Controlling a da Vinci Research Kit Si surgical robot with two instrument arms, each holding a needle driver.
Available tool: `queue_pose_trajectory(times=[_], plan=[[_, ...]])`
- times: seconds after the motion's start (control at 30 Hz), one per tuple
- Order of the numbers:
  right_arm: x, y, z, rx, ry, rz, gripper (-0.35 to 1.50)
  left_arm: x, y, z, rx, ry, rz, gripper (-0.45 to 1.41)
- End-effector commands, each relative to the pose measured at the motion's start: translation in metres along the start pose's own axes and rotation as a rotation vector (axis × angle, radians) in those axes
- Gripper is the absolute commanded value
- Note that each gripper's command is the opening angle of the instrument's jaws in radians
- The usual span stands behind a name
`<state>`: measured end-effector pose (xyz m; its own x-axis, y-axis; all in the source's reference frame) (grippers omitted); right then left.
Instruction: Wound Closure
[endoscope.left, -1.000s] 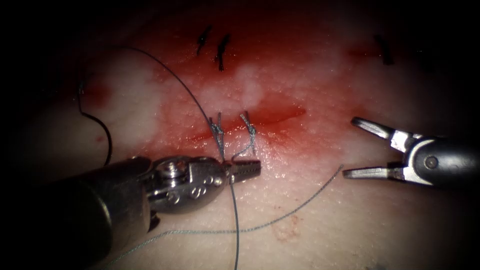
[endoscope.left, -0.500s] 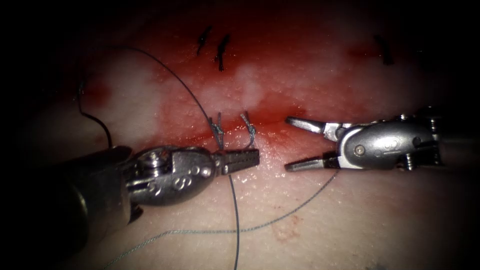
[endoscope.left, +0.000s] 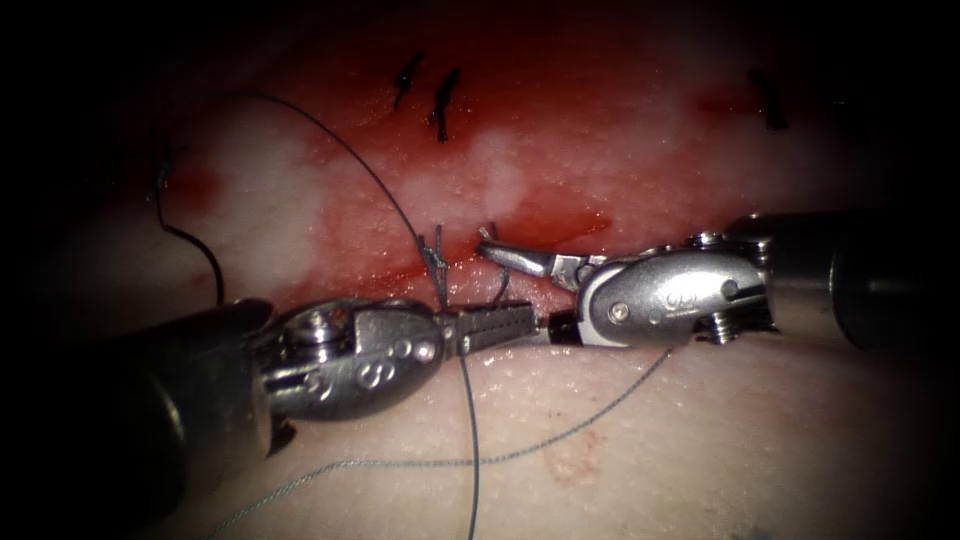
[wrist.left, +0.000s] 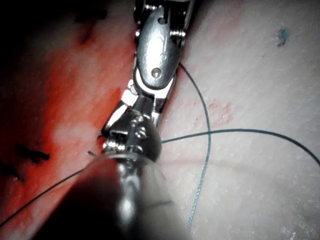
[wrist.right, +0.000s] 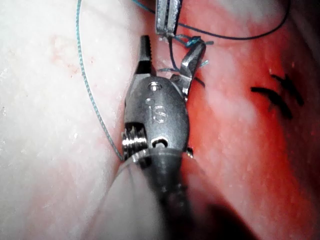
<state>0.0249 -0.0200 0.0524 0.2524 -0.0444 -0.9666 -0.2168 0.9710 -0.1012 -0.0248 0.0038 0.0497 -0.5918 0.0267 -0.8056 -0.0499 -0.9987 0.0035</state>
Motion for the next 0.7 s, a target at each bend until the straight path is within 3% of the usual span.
queue_pose_trajectory(times=[0.03,0.7], plan=[[-0.0002,-0.0006,0.0015,0.001,0.002,-0.008,0.91,-0.0001,0.0000,0.0010,0.001,0.000,0.000,-0.45],[-0.0008,-0.0010,0.0036,-0.019,0.008,-0.035,0.81,0.0008,0.0003,0.0018,-0.006,0.015,0.007,-0.45]])
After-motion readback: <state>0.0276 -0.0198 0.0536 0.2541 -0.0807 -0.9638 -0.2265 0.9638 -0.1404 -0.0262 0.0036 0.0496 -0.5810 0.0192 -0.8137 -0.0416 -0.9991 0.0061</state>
